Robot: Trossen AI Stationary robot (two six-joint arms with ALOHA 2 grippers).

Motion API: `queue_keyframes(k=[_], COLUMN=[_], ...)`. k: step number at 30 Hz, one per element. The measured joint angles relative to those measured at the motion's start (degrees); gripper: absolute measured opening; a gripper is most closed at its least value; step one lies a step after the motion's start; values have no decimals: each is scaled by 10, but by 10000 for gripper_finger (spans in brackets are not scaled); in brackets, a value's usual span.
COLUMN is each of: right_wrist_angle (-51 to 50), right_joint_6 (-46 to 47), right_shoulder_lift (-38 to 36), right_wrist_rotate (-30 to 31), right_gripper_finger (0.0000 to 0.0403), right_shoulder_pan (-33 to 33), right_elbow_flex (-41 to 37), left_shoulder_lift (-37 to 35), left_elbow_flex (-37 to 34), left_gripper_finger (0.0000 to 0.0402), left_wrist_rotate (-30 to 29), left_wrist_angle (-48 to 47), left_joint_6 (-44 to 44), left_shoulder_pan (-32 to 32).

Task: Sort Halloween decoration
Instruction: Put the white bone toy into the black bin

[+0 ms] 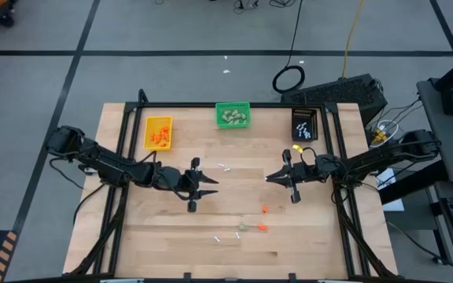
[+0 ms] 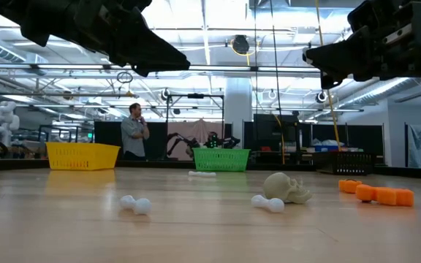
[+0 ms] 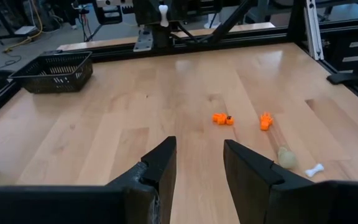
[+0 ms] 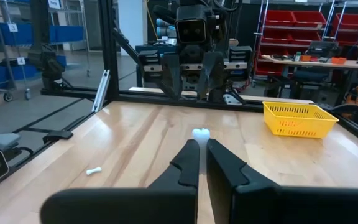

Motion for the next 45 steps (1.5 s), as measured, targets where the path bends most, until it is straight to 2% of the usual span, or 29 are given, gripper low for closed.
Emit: queue_keyframes(k=[11,26,37,45], right_wrist_angle=[0,-11,-17,-16], right_joint_6=[-85,-287,-330,-414], right_shoulder_lift=[0,0,0,0], right_wrist_rotate=[-1,-1,-1,0], right_gripper_finger=[0,0,0,0], right_shoulder_pan=[0,0,0,0], right_elbow_flex=[0,0,0,0], left_shoulder_lift=[0,0,0,0], left_elbow_flex=[0,0,0,0], left_gripper_finger=[132,132,132,132], left_wrist_rotate=[0,0,0,-1], left_wrist_angle=[0,0,0,0], left_joint_6=[-1,0,0,0], left_shoulder_pan=[0,0,0,0])
